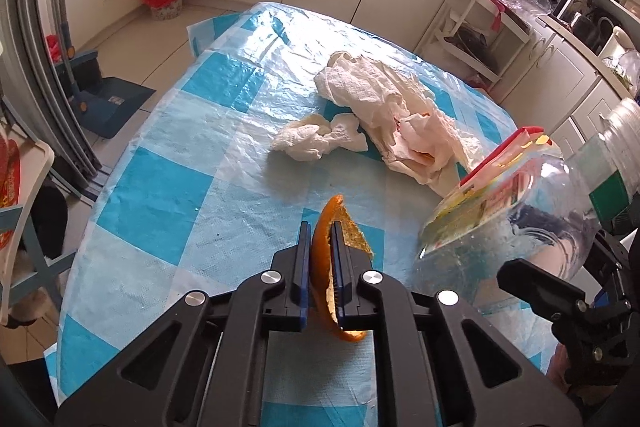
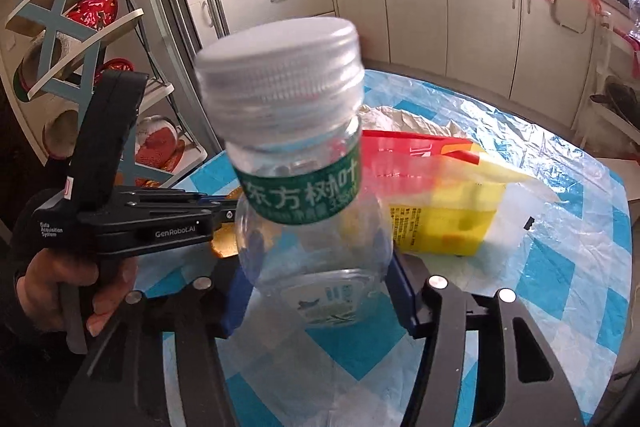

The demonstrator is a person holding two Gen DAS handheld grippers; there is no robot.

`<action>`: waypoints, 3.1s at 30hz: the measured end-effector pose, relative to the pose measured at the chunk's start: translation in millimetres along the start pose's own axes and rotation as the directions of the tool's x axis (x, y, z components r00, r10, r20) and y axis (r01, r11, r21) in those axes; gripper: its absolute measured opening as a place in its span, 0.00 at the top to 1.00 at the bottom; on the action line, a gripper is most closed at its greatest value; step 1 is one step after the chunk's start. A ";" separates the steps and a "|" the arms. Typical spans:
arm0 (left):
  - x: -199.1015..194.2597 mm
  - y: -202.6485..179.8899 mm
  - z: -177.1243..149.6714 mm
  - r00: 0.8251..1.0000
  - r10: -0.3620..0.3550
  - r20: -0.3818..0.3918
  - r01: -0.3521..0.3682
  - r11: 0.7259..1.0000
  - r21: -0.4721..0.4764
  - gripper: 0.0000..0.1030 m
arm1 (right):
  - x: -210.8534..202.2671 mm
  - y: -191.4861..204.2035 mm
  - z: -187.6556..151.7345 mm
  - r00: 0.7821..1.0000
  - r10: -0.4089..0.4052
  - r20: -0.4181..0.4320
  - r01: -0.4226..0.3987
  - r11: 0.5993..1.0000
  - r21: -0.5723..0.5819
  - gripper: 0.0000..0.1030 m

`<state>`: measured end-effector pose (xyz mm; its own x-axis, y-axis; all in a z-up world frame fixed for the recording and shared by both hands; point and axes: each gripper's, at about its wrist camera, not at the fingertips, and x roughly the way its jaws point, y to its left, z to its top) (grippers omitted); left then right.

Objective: Collect trash

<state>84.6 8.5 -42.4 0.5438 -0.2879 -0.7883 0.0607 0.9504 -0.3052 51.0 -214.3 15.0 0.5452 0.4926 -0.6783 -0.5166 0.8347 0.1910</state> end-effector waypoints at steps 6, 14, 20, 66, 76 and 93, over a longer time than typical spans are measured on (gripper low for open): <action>-4.1 0.1 -4.2 1.000 0.021 0.018 -0.021 1.000 -0.007 0.56 | -35.5 -3.7 -10.5 0.999 -0.032 0.020 0.032 0.999 -0.018 0.46; -6.0 -4.6 -10.2 0.999 0.025 0.022 -0.025 1.000 0.004 0.56 | -44.5 -18.0 -32.5 0.994 -0.107 -0.015 0.107 0.994 0.002 0.46; -16.7 -21.9 -21.7 0.999 -0.010 0.039 0.007 0.997 0.078 0.95 | -44.7 -17.1 -34.7 0.993 -0.116 0.006 0.116 0.993 0.028 0.41; -57.5 -95.5 -50.1 0.986 -0.108 0.123 0.072 0.962 0.264 0.96 | -161.4 -89.3 -89.0 0.880 -0.459 0.119 0.403 0.856 0.323 0.46; -63.0 -115.1 -57.7 0.984 -0.139 0.114 0.099 0.947 0.307 0.96 | -166.8 -134.6 -126.2 0.828 -0.560 -0.039 0.518 0.736 0.436 0.46; -66.9 -159.6 -68.9 0.975 -0.216 0.053 0.186 0.922 0.338 0.96 | -173.6 -181.3 -162.9 0.813 -0.565 -0.141 0.510 0.574 0.640 0.37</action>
<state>-19.1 -132.0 22.2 0.5612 -0.4799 -0.6743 0.4405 0.8630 -0.2475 -57.5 -491.2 -17.5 0.6418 -0.1057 -0.7595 0.4041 0.8884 0.2178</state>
